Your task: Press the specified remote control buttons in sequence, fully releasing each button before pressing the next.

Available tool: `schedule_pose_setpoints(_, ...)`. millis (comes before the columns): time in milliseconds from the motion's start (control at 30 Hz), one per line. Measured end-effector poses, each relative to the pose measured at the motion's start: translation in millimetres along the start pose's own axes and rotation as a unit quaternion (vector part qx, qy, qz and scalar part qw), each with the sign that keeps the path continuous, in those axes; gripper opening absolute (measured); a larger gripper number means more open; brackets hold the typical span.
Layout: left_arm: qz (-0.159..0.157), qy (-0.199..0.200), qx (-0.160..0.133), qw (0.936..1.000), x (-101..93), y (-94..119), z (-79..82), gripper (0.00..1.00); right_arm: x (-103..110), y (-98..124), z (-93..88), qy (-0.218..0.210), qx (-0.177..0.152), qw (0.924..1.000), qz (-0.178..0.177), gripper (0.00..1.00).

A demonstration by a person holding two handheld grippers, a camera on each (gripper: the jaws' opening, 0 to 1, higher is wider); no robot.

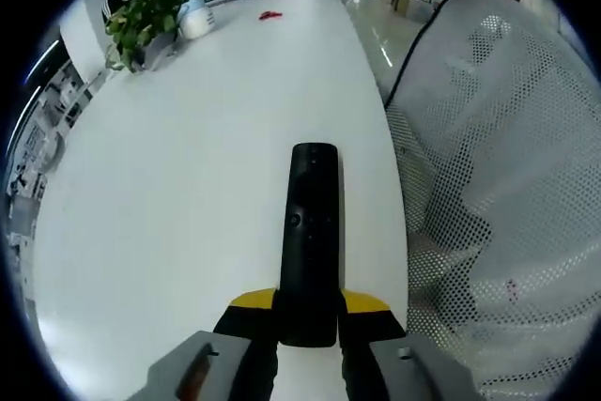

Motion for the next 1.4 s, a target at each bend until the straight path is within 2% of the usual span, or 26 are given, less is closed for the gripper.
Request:
schedule_pose_setpoints(67,-0.001,-0.003,-0.021,0.9998,-2.5,0,-1.7,0.24,3,-1,1.7,0.001,0.007,0.9999,0.012,0.38)
schedule_pose_setpoints(133,-0.004,-0.003,-0.029,0.9996,-2.3,1,-3.9,0.24,8,-4,1.5,0.006,0.028,0.999,0.036,0.37)
schedule_pose_setpoints(200,-0.007,-0.009,-0.032,0.9994,-1.6,0,-3.4,0.24,15,-11,1.5,0.006,0.052,0.9956,0.078,0.34)
schedule_pose_setpoints(300,-0.009,-0.009,-0.038,0.9992,-1.1,0,-4.0,0.24,23,-25,3.3,0.045,0.083,0.989,0.115,0.24)
schedule_pose_setpoints(400,-0.009,-0.013,-0.039,0.9991,-1.4,0,-3.9,0.24,31,-45,3.9,0.089,0.111,0.979,0.145,0.09)
schedule_pose_setpoints(500,-0.009,-0.011,-0.043,0.999,-1.5,0,-4.9,0.24,38,-59,3.9,0.116,0.129,0.9694,0.173,0.0)
schedule_pose_setpoints(667,-0.009,-0.008,-0.046,0.9989,-1.7,0,-5.1,0.24,47,-78,0.3,0.143,0.154,0.9569,0.2,0.0)
schedule_pose_setpoints(700,-0.008,-0.008,-0.045,0.9989,-1.9,0,-5.4,0.24,48,-84,-2.7,0.151,0.165,0.9522,0.208,0.0)
schedule_pose_setpoints(867,-0.012,-0.002,-0.055,0.9984,-1.4,0,-7.7,0.24,54,-101,-20.6,0.172,0.216,0.9345,0.225,0.0)
schedule_pose_setpoints(1100,-0.016,0.006,-0.071,0.9973,-1.0,1,-10.7,0.24,61,-112,-26.5,0.181,0.224,0.9285,0.235,0.0)
schedule_pose_setpoints(1200,-0.017,-0.004,-0.076,0.9969,-1.5,1,-11.6,0.24,61,-116,-26.1,0.201,0.228,0.9253,0.227,0.0)
schedule_pose_setpoints(1300,-0.016,-0.011,-0.078,0.9967,-2.0,1,-11.1,0.24,67,-117,-25.4,0.208,0.228,0.9219,0.234,0.0)
schedule_pose_setpoints(1333,-0.015,-0.013,-0.078,0.9968,-2.2,1,-10.8,0.24,67,-117,-26.2,0.219,0.229,0.9195,0.233,0.0)
schedule_pose_setpoints(1400,-0.014,-0.014,-0.078,0.9967,-2.3,1,-10.9,0.24,64,-119,-29.9,0.26,0.246,0.9076,0.219,0.0)
Point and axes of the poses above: the point that each gripper's makers call its tool centre point, and the gripper's own axes: y roughly backward along the fingers, x roughly to its left, z roughly out of its top, the point moved 6 cm from there along y, roughly backward along the fingers, and after that the axes turned 6 degrees about x, right-handed, at the moved point
